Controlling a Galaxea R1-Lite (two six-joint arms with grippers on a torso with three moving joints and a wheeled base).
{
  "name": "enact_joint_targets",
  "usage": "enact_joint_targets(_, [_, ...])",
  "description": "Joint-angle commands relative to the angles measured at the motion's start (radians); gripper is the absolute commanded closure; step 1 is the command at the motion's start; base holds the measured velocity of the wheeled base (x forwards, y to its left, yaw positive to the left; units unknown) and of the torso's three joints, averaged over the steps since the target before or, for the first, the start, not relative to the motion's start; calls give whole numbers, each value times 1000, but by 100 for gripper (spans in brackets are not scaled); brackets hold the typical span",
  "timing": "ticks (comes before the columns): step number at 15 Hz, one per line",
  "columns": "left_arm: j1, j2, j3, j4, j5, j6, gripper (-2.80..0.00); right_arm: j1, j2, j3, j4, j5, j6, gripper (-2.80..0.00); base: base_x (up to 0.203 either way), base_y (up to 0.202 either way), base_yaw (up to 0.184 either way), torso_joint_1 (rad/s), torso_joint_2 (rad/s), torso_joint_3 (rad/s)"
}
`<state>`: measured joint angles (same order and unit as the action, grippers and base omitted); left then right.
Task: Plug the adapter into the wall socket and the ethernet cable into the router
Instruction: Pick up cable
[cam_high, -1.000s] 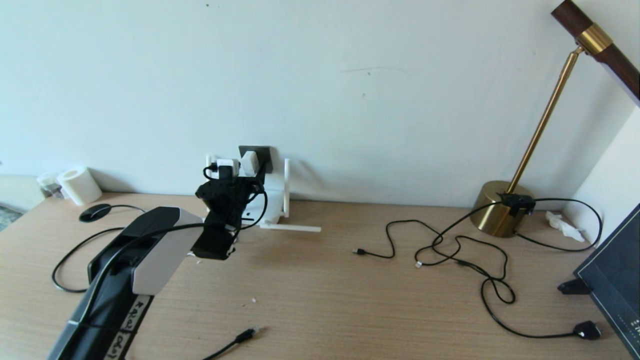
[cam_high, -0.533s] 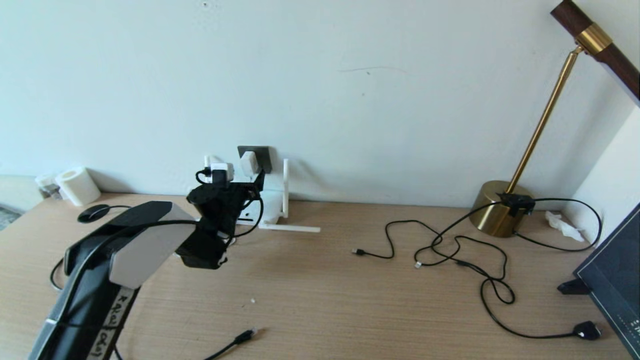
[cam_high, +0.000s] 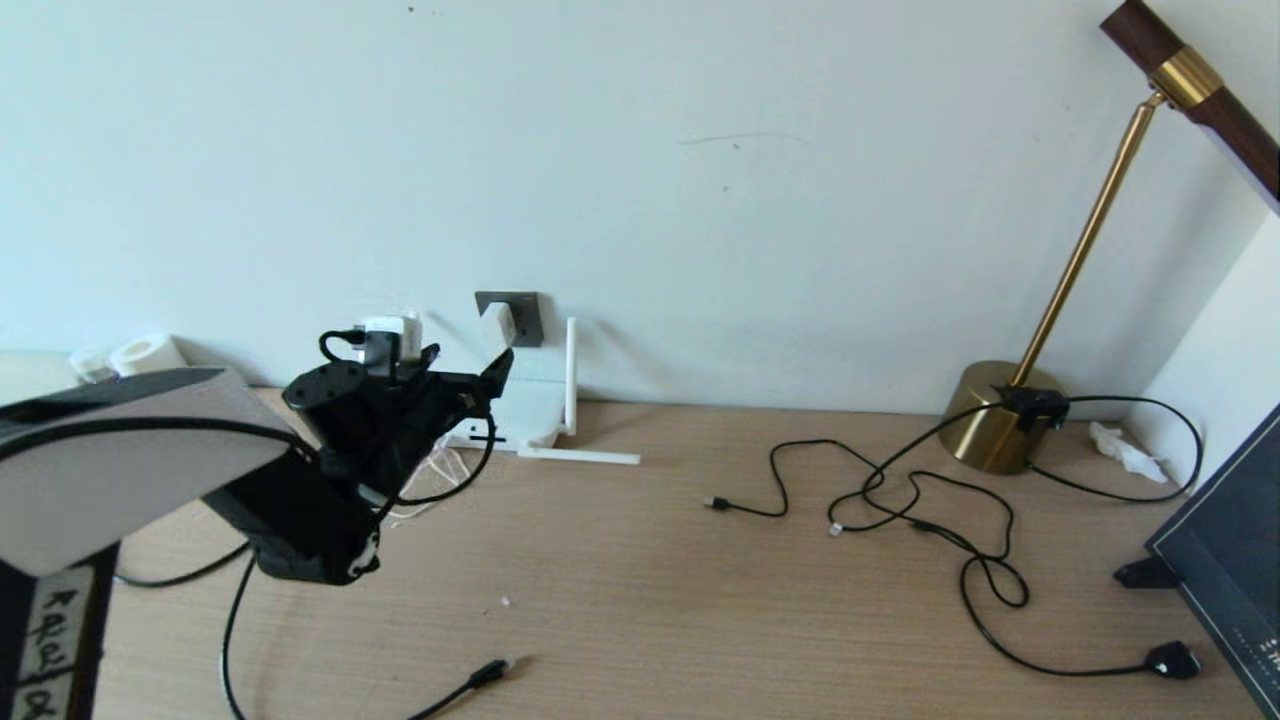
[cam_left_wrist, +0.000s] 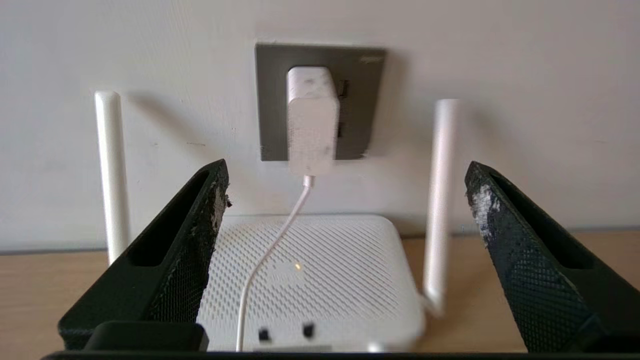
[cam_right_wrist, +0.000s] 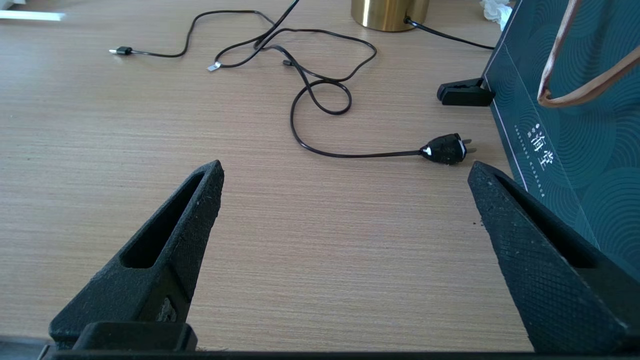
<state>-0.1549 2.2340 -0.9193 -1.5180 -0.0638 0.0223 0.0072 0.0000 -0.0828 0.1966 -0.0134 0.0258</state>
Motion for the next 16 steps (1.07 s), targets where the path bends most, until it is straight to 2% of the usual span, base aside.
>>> enact_joint_targets(1, [5,-265,191,16,-46,2,-280,0,0,0,1,0,0,-280,0,0,0,0,0,0])
enact_joint_targets(3, [12,-458,297,140,-113,24,-280,0,0,0,1,0,0,-280,0,0,0,0,0,0])
enact_joint_targets(4, [17,-562,329,264,-149,49,-280,0,0,0,1,0,0,-280,0,0,0,0,0,0])
enact_joint_targets(5, [20,-669,351,447,-185,85,-280,0,0,0,1,0,0,-280,0,0,0,0,0,0])
enact_joint_targets(6, [19,-771,365,712,-224,134,-280,0,0,0,1,0,0,-280,0,0,0,0,0,0])
enact_joint_targets(7, [11,-858,376,958,-259,203,-280,0,0,0,1,0,0,-280,0,0,0,0,0,0])
enact_joint_targets(8, [2,-916,388,1139,-287,297,-280,0,0,0,1,0,0,-280,0,0,0,0,0,0])
enact_joint_targets(9, [-7,-947,407,1264,-308,439,-280,0,0,0,1,0,0,-280,0,0,0,0,0,0])
enact_joint_targets(10, [-12,-945,433,1307,-313,521,-280,0,0,0,1,0,-1,-280,0,0,0,0,0,0])
enact_joint_targets(11, [-17,-913,462,1314,-311,575,-280,0,0,0,1,0,0,-280,0,0,0,0,0,0])
enact_joint_targets(13, [-26,-814,499,1331,-303,760,-280,0,0,0,1,0,0,-280,0,0,0,0,0,0])
enact_joint_targets(15, [-27,-706,467,1365,-245,940,-280,0,0,0,1,0,0,-280,0,0,0,0,0,0])
enact_joint_targets(16, [-33,-674,417,1417,-211,999,-280,0,0,0,1,0,0,-280,0,0,0,0,0,0])
